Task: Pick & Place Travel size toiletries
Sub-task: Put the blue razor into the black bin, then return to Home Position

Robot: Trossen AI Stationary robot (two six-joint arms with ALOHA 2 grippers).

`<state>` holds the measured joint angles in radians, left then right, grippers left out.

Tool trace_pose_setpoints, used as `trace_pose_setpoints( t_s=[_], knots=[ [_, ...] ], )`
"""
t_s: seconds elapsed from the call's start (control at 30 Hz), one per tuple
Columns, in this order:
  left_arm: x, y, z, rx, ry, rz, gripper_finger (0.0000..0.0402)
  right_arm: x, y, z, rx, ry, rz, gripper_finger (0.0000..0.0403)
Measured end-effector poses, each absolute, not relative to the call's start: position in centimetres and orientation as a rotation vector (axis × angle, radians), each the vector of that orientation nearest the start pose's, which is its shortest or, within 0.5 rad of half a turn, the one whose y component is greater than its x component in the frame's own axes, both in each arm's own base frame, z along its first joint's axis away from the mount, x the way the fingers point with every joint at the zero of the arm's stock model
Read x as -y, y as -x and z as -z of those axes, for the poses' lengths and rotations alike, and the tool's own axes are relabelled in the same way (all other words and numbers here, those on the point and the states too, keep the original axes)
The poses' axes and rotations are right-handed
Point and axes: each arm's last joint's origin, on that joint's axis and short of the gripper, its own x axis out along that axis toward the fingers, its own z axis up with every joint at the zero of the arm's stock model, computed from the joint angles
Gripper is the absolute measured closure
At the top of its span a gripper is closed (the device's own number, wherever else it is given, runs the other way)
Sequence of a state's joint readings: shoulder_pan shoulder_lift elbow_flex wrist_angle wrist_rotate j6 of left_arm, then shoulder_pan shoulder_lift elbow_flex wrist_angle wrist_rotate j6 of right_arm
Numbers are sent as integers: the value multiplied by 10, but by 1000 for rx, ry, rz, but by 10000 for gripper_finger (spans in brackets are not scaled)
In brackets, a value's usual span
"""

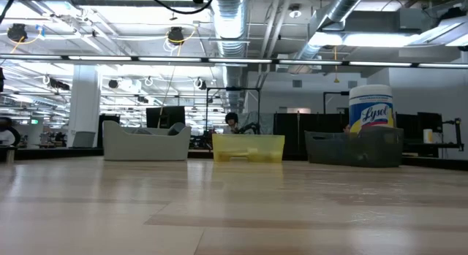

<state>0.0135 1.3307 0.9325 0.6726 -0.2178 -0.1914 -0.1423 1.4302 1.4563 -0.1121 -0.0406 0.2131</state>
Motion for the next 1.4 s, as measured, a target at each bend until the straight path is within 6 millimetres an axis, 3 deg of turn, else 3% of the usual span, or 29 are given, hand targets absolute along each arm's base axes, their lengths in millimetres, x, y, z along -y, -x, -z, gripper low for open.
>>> trace_pose_setpoints(
  t_s=[0.23,0.4,0.5,0.7,0.83,0.93,1.07,1.27,1.4],
  knots=[
    [-11,-296,-339,184,211,-248,183,68,-291,-424,-181,-226,296,384],
    [-13,-279,-339,57,243,-343,164,93,-261,-401,-485,-177,609,384],
    [-14,-264,-346,37,240,-377,172,114,-245,-368,-721,-183,762,384],
    [-14,-238,-364,73,244,-384,199,143,-218,-283,-996,-303,842,384],
    [-14,-225,-370,77,243,-384,215,154,-196,-235,-1083,-394,875,384],
    [-14,-220,-371,69,242,-385,225,158,-186,-217,-1105,-432,889,384],
    [-14,-216,-373,77,234,-384,236,159,-184,-212,-1106,-425,890,365],
    [-13,-212,-376,79,194,-383,249,160,-189,-225,-1087,-399,872,237],
    [-13,-197,-383,101,197,-380,262,162,-194,-251,-1040,-385,868,155]
  ],
)
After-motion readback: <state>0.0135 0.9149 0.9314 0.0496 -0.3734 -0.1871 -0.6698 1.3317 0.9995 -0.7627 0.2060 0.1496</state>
